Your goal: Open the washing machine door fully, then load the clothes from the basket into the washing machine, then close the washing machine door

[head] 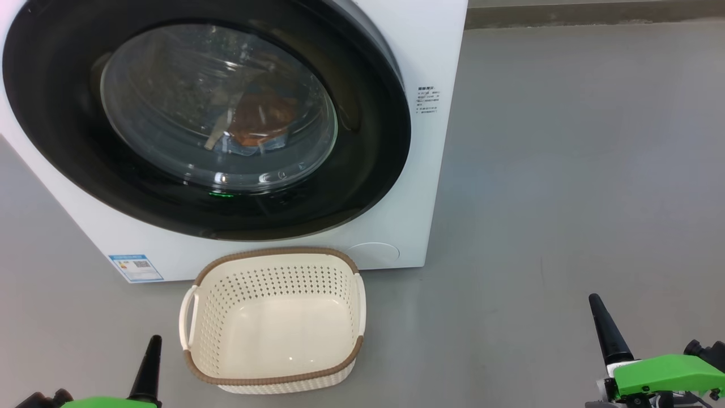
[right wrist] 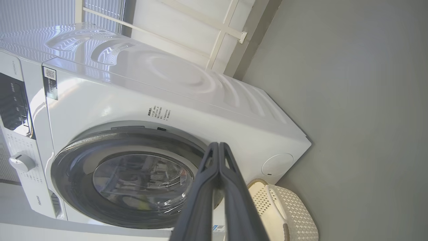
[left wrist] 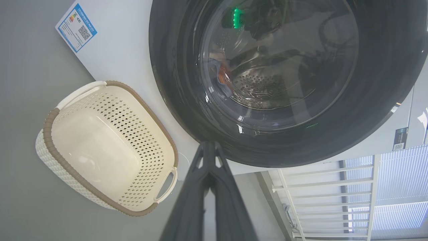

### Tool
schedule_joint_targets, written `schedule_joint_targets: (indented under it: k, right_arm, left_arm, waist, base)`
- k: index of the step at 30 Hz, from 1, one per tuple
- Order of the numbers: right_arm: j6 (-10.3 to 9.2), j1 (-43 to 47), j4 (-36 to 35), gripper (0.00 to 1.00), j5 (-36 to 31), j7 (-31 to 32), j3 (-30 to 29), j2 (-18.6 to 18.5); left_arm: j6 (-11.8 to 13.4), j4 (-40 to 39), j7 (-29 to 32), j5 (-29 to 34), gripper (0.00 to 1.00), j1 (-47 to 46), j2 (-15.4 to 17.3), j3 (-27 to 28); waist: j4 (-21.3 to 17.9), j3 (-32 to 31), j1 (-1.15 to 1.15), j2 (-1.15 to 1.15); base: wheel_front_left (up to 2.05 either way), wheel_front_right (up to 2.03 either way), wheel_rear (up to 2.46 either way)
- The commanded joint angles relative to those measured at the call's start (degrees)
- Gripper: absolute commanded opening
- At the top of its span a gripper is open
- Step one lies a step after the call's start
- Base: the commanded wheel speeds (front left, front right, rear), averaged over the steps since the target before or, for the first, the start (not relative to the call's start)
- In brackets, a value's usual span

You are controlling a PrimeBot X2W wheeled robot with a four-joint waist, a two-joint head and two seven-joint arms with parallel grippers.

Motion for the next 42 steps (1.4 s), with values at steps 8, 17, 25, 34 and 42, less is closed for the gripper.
schedule_joint_targets:
  k: [8, 17, 25, 34, 42]
  right_arm:
    - [-0.05, -1.4, -2.3, 0.00, 5.0, 1.7, 0.1, 0.4]
    - [-0.06, -1.4, -3.0, 0.00, 9.4, 3.2, -0.6, 1.1]
    - [-0.06, -1.5, -3.5, 0.00, 12.9, 4.4, -1.1, 1.6]
    - [-0.06, -1.5, -4.2, 0.00, 17.8, 6.1, -2.0, 2.3]
    - [-0.06, -1.5, -4.3, 0.00, 18.6, 6.4, -2.1, 2.4]
  left_arm:
    - [-0.1, -1.2, 1.8, -5.1, 0.00, -3.1, 0.2, 2.2]
    - [-0.1, -1.2, 3.3, -9.9, 0.00, -3.6, -0.2, 2.8]
    - [-0.1, -1.2, 4.5, -13.5, 0.00, -4.0, -0.4, 3.3]
    - [-0.2, -1.2, 6.2, -18.8, 0.00, -4.5, -0.9, 4.0]
    - [-0.2, -1.2, 6.5, -19.6, 0.00, -4.6, -0.9, 4.1]
  waist:
    - [0.2, -0.4, 0.00, 0.00]
    - [0.5, -0.9, 0.00, 0.00]
    - [0.7, -1.2, 0.00, 0.00]
    - [1.0, -1.7, 0.00, 0.00]
    - [1.0, -1.8, 0.00, 0.00]
  base:
    - [0.00, 0.00, 0.00]
    - [0.00, 0.00, 0.00]
    - [0.00, 0.00, 0.00]
    - [0.00, 0.00, 0.00]
    - [0.00, 0.00, 0.00]
